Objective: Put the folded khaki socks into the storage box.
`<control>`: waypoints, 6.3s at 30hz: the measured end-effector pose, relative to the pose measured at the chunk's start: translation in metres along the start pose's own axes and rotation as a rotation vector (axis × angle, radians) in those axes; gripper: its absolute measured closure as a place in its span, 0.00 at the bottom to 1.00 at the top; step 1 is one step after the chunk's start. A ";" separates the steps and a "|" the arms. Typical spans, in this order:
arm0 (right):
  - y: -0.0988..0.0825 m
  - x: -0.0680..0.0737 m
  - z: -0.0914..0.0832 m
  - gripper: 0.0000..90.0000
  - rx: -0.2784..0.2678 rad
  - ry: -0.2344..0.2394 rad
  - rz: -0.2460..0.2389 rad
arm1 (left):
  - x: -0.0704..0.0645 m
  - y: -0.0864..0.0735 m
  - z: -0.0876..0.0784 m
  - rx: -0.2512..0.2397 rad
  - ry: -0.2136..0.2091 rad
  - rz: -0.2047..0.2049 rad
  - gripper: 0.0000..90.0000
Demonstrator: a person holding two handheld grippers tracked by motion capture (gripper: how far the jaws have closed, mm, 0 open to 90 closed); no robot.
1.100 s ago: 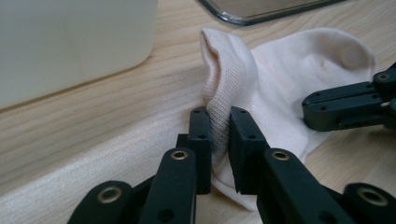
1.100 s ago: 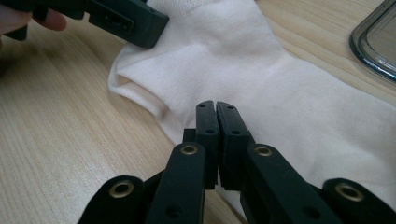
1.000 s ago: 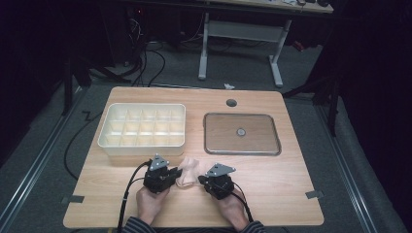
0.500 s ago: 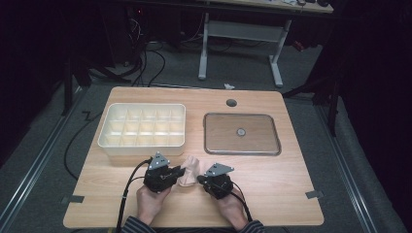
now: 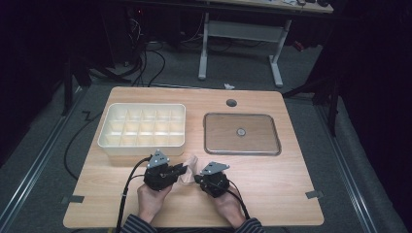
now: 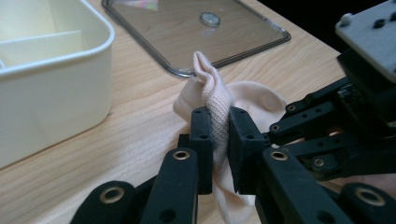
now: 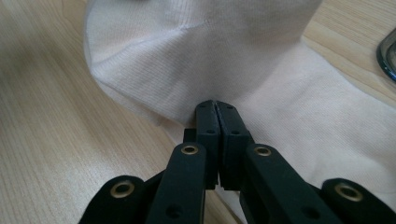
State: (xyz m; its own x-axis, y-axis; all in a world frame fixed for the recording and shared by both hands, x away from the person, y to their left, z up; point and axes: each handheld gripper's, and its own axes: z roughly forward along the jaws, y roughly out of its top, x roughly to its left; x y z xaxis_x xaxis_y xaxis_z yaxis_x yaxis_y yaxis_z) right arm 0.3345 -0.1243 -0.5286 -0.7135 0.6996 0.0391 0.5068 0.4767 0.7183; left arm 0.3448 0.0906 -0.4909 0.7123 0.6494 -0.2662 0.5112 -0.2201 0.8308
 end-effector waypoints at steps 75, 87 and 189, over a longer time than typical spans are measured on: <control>-0.016 -0.033 -0.021 0.95 -0.017 -0.080 0.103 | -0.014 -0.001 0.011 0.048 0.034 0.083 0.90; -0.016 -0.033 -0.020 0.95 -0.019 -0.077 0.105 | -0.015 -0.004 0.023 0.078 0.039 0.074 0.89; -0.010 -0.024 -0.017 0.50 -0.023 -0.151 0.065 | -0.004 -0.026 0.037 0.199 0.197 0.079 0.41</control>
State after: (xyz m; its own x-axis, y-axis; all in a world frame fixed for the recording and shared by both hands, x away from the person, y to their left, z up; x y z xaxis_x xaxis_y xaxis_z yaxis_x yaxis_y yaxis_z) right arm 0.3385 -0.1547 -0.5247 -0.5979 0.8013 -0.0179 0.5369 0.4170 0.7334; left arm 0.3463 0.0667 -0.5299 0.6562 0.7494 -0.0881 0.5562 -0.4014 0.7276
